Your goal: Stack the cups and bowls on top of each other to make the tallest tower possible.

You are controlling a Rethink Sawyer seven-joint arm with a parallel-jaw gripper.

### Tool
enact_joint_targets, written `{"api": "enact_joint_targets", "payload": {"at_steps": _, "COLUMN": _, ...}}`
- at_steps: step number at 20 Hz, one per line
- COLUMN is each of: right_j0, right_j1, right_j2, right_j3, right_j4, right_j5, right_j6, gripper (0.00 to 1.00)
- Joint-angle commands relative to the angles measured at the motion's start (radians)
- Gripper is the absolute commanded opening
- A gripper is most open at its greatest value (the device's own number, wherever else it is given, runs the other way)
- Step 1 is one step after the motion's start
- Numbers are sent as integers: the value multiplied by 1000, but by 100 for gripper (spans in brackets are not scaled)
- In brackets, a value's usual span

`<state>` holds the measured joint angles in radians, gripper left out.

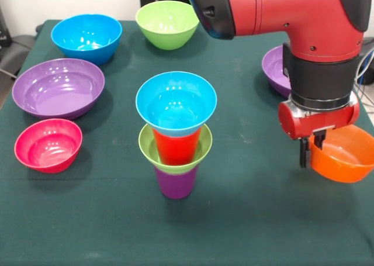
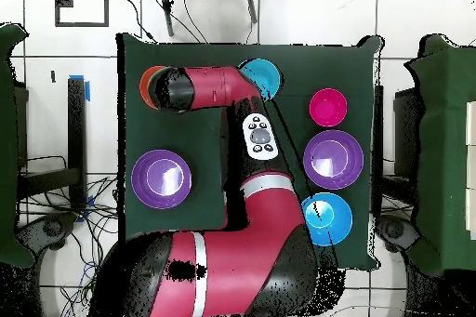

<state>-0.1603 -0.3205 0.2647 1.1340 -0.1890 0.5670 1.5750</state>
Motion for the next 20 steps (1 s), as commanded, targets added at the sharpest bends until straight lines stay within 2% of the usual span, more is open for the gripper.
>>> {"api": "enact_joint_targets", "payload": {"at_steps": 1, "right_j0": 21, "right_j1": 15, "right_j2": -16, "right_j3": -4, "right_j4": -6, "right_j5": 33, "right_j6": 109, "gripper": 0}}
{"api": "enact_joint_targets", "payload": {"at_steps": 12, "right_j0": 25, "right_j1": 54, "right_j2": -24, "right_j3": -43, "right_j4": -24, "right_j5": -10, "right_j6": 90, "gripper": 0}}
{"api": "enact_joint_targets", "payload": {"at_steps": 20, "right_j0": 18, "right_j1": 65, "right_j2": -16, "right_j3": -27, "right_j4": -21, "right_j5": 23, "right_j6": 67, "gripper": 0}}
